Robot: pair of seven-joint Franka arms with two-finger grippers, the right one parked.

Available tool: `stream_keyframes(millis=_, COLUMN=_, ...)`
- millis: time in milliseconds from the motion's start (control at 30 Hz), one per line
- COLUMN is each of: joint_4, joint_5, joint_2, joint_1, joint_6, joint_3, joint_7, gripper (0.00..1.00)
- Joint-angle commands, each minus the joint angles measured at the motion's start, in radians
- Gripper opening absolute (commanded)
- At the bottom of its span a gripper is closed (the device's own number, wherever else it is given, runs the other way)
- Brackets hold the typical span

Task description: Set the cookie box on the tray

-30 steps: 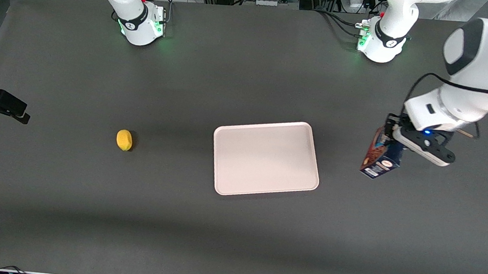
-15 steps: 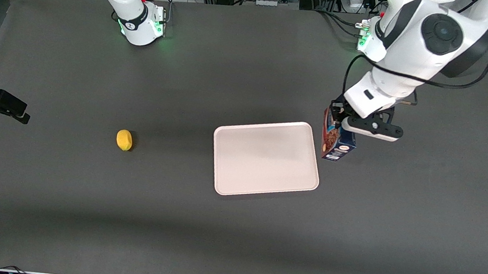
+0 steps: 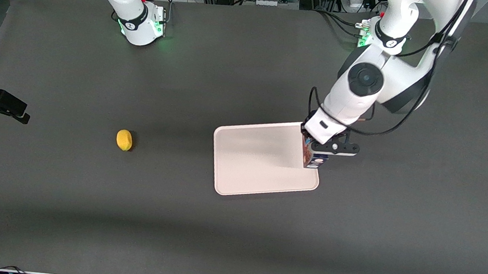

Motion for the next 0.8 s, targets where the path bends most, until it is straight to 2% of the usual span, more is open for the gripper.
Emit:
stream_keyframes(millis=0, joint_4=0.016, joint_5=0.062, joint_2=0.064, joint_1=-0.030, joint_6=0.039, joint_3=0.003, joint_7=-0.102, gripper=0.21)
stream_keyframes(millis=200, joint_4=0.017, joint_5=0.125, joint_2=0.124, joint_1=-0.039, joint_6=0.094, joint_3=0.008, joint_7=-0.173, gripper=0.21)
stream_keyframes(millis=467, joint_4=0.017, joint_5=0.129, joint_2=0.193, joint_1=-0.060, joint_6=0.174, joint_3=0.028, joint_7=-0.231, gripper=0.21)
stream_keyframes(millis=767, joint_4=0.017, joint_5=0.129, joint_2=0.228, joint_1=-0.080, joint_6=0.186, joint_3=0.046, joint_7=-0.259, gripper=0.22)
